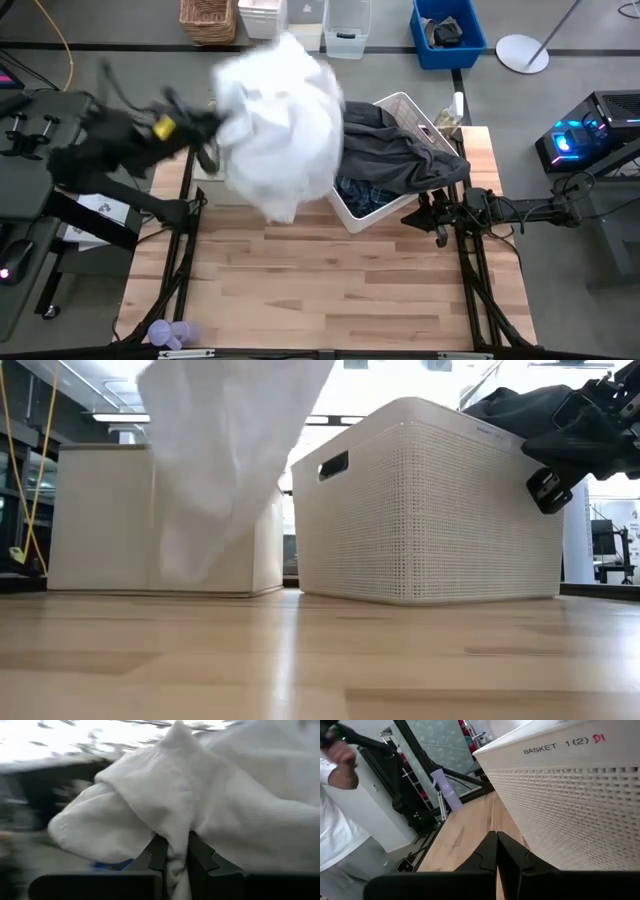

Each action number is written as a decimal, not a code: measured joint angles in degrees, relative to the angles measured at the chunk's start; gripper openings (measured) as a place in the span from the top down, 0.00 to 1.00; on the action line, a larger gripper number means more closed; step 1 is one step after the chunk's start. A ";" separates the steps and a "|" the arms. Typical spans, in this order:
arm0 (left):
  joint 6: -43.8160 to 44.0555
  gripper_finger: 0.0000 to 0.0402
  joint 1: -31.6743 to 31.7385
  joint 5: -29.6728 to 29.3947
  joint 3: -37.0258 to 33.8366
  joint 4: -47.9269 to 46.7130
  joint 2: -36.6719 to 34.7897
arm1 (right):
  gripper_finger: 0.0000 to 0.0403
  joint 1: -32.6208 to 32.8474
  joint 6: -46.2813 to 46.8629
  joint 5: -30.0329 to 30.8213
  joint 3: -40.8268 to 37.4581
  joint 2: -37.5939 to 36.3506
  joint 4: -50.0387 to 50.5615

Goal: Sort clothes
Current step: Put the white shirt into the gray laundry organizer, then return to Home Position

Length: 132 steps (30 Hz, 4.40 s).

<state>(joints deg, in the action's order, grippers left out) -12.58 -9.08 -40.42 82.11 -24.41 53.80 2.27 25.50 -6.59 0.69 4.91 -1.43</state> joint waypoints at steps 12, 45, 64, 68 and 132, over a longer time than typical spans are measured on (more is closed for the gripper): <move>-18.84 0.94 19.16 -0.30 4.08 15.01 -2.76 | 1.00 0.01 0.01 0.00 0.00 0.00 0.00; 11.50 0.95 41.33 21.71 -15.19 -2.83 -6.69 | 1.00 0.01 0.00 0.00 -0.02 0.02 0.00; 23.05 0.93 41.87 31.47 -47.23 -7.69 -8.32 | 1.00 0.00 0.00 0.00 -0.02 0.02 0.00; 20.01 0.78 43.08 38.06 -42.06 -14.09 -2.12 | 1.00 0.01 0.00 0.00 0.00 0.02 0.00; 19.83 0.52 2.83 52.19 -71.17 37.47 -32.45 | 1.00 0.00 0.01 0.00 0.00 0.00 0.00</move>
<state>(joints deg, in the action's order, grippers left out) 7.25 -6.25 11.77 10.94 13.06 21.35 2.27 25.51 -6.59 0.69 4.91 -1.43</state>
